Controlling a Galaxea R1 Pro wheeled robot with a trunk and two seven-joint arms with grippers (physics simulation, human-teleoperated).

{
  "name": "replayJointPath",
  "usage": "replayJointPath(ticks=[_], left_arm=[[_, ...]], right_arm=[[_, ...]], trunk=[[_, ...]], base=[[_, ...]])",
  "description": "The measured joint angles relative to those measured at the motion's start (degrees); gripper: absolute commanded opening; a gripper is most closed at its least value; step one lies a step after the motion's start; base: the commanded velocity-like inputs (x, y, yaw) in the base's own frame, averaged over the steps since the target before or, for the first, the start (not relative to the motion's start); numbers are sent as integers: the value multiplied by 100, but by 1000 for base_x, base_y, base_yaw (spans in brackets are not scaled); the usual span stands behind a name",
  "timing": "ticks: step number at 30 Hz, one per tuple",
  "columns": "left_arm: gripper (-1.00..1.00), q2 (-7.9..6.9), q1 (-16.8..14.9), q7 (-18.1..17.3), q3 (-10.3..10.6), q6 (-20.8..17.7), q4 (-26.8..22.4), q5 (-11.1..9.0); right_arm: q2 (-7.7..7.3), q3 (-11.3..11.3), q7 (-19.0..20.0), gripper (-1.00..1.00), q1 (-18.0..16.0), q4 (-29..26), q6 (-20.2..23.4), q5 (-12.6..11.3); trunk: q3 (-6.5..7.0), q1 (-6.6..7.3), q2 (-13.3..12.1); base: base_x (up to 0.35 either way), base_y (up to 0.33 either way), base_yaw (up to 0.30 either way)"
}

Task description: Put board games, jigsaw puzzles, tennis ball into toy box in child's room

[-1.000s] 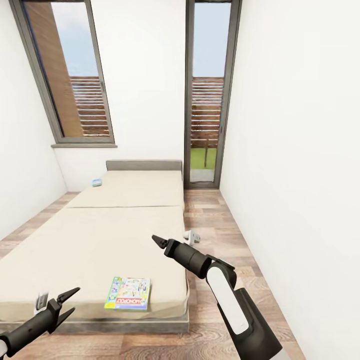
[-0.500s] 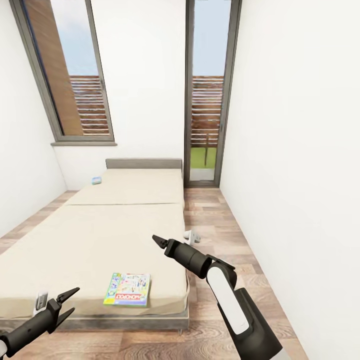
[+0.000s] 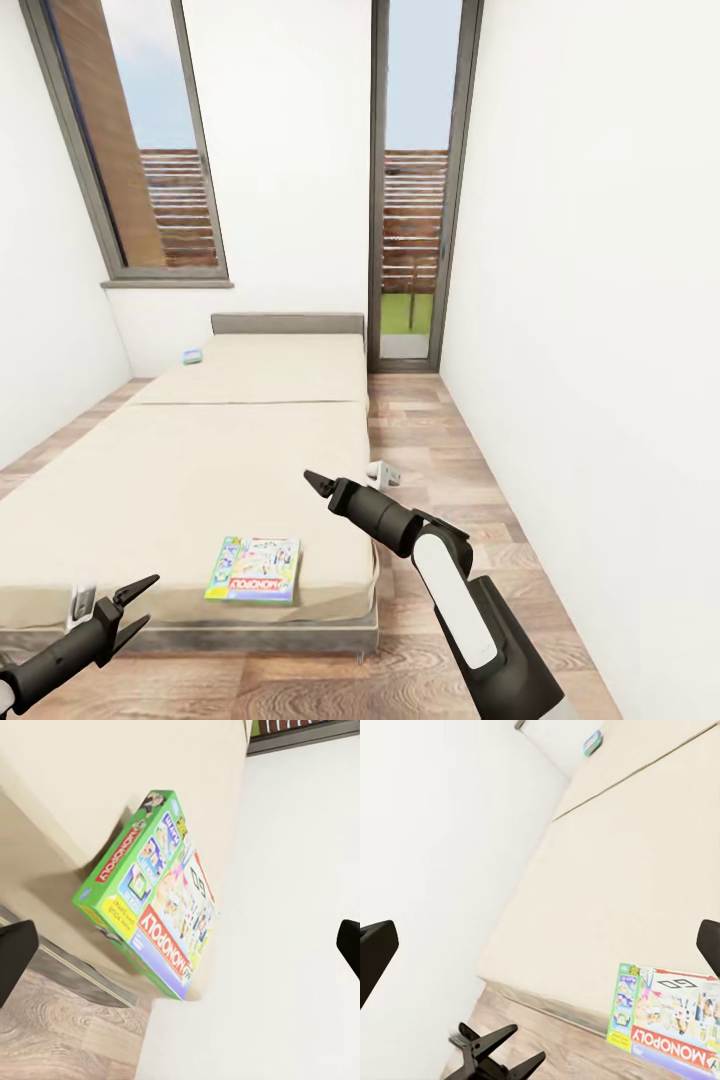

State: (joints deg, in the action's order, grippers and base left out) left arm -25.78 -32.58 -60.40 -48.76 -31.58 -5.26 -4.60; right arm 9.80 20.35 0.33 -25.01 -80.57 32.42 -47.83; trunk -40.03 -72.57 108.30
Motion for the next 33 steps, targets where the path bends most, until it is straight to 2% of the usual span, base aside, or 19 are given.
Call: replayJointPath(ticks=[33], left_arm=[[100, 4, 0, -18, -8, -172, -2, 10]], right_arm=[[17, 14, -9, 100, -1, 37, -14, 57]], trunk=[[-592, -725, 1324]], base=[[0, 0, 0]])
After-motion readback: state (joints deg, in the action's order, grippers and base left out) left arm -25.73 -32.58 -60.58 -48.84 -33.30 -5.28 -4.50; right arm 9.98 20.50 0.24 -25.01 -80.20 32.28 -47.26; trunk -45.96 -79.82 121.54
